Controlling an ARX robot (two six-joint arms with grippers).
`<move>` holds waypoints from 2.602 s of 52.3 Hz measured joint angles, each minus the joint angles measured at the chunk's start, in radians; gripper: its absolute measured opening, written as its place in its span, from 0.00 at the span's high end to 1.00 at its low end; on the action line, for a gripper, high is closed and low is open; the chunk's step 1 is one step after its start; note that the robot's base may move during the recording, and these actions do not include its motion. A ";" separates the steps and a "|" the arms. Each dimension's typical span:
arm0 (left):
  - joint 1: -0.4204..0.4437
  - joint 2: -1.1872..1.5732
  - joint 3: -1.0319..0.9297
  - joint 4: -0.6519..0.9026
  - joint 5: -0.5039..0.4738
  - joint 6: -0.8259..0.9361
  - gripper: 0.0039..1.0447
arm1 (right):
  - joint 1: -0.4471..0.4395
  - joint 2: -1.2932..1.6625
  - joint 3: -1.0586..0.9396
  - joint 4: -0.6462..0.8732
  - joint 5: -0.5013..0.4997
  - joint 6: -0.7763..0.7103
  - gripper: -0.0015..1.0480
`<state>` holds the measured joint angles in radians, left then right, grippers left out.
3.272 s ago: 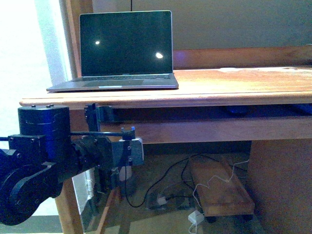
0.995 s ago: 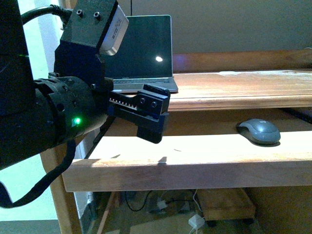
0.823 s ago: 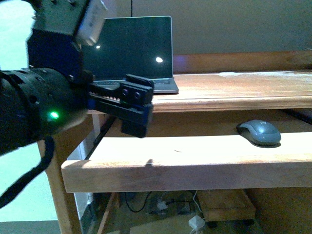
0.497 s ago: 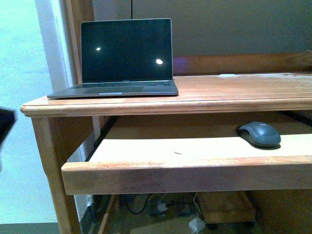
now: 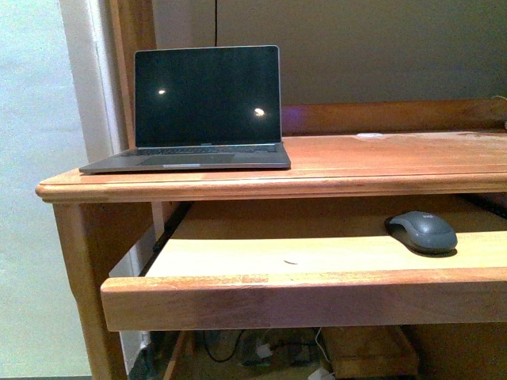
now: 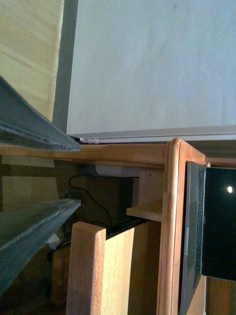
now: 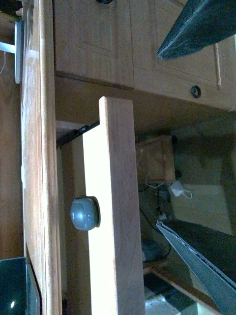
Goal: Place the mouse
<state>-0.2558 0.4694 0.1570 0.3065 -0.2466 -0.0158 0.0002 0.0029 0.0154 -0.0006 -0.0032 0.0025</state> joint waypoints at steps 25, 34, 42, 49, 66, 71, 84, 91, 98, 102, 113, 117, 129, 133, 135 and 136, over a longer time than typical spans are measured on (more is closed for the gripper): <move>0.248 -0.189 -0.096 -0.086 0.233 0.008 0.98 | 0.201 0.866 0.320 0.410 -0.045 0.158 0.07; 0.251 -0.247 -0.113 -0.124 0.246 0.008 0.98 | 0.313 1.176 0.479 0.564 0.067 0.056 0.07; 0.251 -0.289 -0.145 -0.129 0.246 0.008 0.98 | 0.332 1.373 0.603 0.621 0.131 -0.007 0.07; 0.251 -0.463 -0.145 -0.305 0.246 0.009 0.98 | 0.341 1.637 0.835 0.576 0.188 -0.097 0.07; 0.251 -0.463 -0.145 -0.305 0.246 0.009 0.98 | 0.375 1.728 0.904 0.550 0.225 -0.098 0.07; 0.251 -0.463 -0.145 -0.305 0.246 0.009 0.98 | 0.375 1.748 0.926 0.549 0.241 -0.098 0.07; 0.251 -0.463 -0.145 -0.305 0.246 0.009 0.98 | 0.368 1.790 0.959 0.549 0.272 -0.109 0.07; 0.251 -0.463 -0.145 -0.305 0.246 0.009 0.98 | 0.360 1.814 0.975 0.548 0.282 -0.113 0.07; 0.251 -0.463 -0.145 -0.305 0.246 0.009 0.98 | 0.354 1.835 0.991 0.542 0.288 -0.119 0.07; 0.251 -0.463 -0.145 -0.305 0.246 0.009 0.98 | 0.352 1.843 1.003 0.536 0.292 -0.120 0.07; 0.251 -0.463 -0.145 -0.305 0.246 0.009 0.98 | 0.349 1.855 1.025 0.515 0.290 -0.110 0.17; 0.251 -0.463 -0.145 -0.305 0.246 0.009 0.89 | 0.349 1.856 1.025 0.509 0.281 -0.104 0.28; 0.251 -0.463 -0.145 -0.305 0.246 0.009 0.53 | 0.335 1.854 1.023 0.500 0.245 -0.100 0.46; 0.251 -0.463 -0.145 -0.305 0.246 0.009 0.39 | 0.325 1.833 1.010 0.483 0.229 -0.097 0.46; 0.251 -0.463 -0.145 -0.305 0.246 0.009 0.31 | 0.317 1.814 0.995 0.473 0.218 -0.097 0.46; 0.251 -0.463 -0.145 -0.305 0.246 0.009 0.27 | 0.313 1.804 0.988 0.468 0.212 -0.097 0.46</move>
<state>-0.0044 0.0063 0.0120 0.0013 -0.0002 -0.0071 0.3130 1.8065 1.0031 0.4675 0.2092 -0.0940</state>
